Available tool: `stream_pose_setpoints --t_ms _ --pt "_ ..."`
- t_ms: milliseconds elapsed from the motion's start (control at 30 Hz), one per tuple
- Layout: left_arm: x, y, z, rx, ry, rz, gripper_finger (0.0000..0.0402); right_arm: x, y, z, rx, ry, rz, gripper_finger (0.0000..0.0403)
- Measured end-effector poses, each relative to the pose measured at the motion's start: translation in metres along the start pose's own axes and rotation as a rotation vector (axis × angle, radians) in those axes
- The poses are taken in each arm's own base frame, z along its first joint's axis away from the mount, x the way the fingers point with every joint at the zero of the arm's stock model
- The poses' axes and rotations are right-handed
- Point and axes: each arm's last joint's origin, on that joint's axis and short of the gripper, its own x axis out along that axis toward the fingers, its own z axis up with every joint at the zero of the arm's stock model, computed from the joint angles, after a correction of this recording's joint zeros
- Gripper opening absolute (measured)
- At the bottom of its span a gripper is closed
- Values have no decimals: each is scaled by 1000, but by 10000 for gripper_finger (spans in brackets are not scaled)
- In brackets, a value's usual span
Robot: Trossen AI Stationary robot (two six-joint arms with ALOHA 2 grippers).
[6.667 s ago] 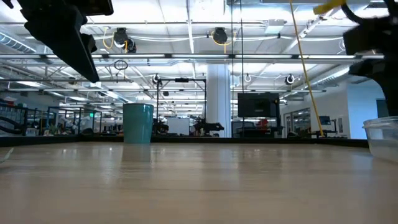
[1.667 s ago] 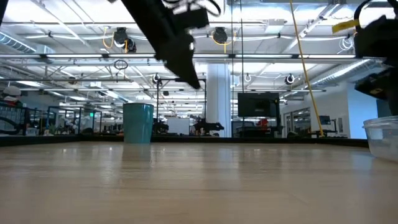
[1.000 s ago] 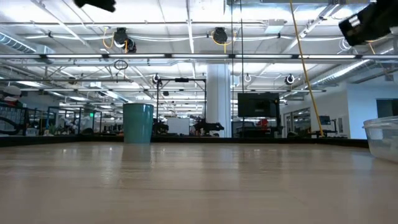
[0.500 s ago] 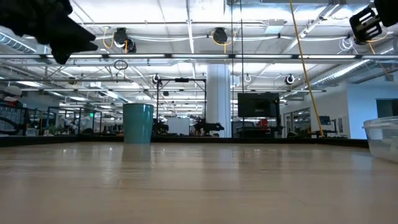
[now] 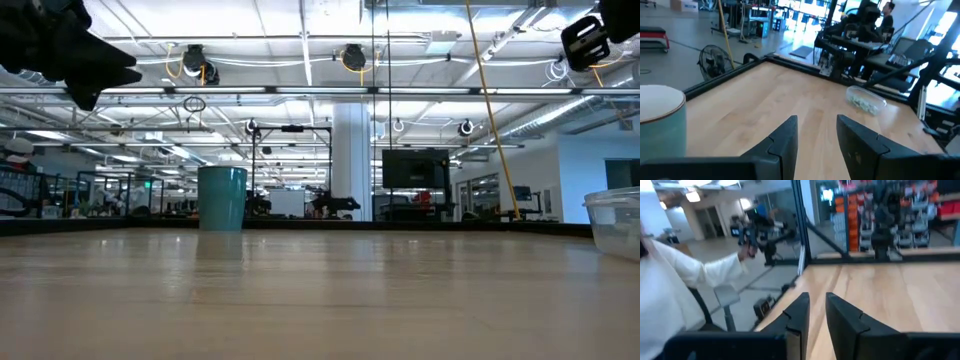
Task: Pick and place Stevia / Truvia into bins
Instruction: Return to Home Position
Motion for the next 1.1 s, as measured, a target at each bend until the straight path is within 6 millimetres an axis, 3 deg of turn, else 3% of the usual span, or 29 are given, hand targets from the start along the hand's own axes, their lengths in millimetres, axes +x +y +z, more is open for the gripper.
stream_pose_setpoints --t_ms 133,333,400,533,633,833,1100 --pt "8 -2 -2 6 -76 -18 141 11 1 -10 -8 -76 42 54" --pt "26 -1 -34 44 -120 -105 141 21 0 -24 -13 -149 46 54" --pt "30 1 -44 25 -120 -104 141 25 -1 -33 -2 -144 47 54" --pt "31 0 -46 35 -120 -103 141 34 -4 -57 69 -137 51 54" --pt "31 1 -45 67 -133 -81 141 33 -3 -51 98 -231 73 54" --pt "33 2 -47 -31 -108 -42 141 33 -2 -51 112 -223 90 55" --pt "34 2 -48 -37 -103 -32 141 34 -2 -53 108 -207 95 55"
